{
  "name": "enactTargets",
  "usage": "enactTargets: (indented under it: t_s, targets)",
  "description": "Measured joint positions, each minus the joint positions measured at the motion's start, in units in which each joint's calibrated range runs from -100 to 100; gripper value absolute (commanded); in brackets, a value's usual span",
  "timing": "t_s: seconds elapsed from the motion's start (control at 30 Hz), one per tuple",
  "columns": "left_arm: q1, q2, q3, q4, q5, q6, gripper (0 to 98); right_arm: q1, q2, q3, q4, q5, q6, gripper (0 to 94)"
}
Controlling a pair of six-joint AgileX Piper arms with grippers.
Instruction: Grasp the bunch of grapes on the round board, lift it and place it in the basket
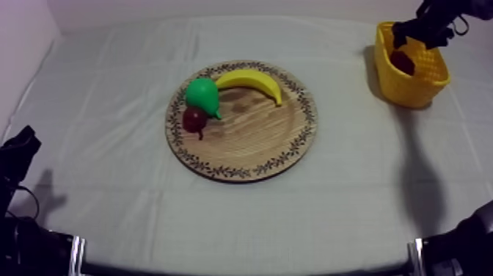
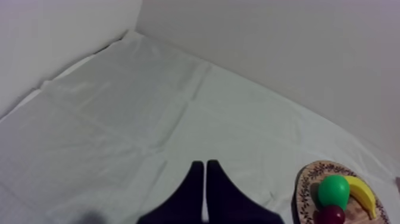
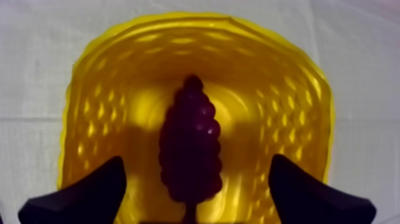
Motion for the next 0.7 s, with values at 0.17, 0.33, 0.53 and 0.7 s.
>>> enactTargets:
  t_s: [0.17,0.33,0.53,0.7]
  targets:
    - [0.0,0.0,0.0,0.0,0.0,0.0,0.1,0.04,-1.18,1.14,0.0,-0.13,-0.05,80.3]
    - [0.0,0.0,0.0,0.0,0.0,0.0,0.1,0.28,-3.2,3.43,0.42,-1.46,-0.39,74.5]
    - [0.0,0.0,0.0,0.0,0.0,0.0,0.1,0.88,-7.37,7.9,0.42,-3.68,-0.46,64.5]
    - [0.0,0.0,0.0,0.0,0.0,0.0,0.1,1.66,-12.01,12.03,-0.03,-4.92,0.2,53.6]
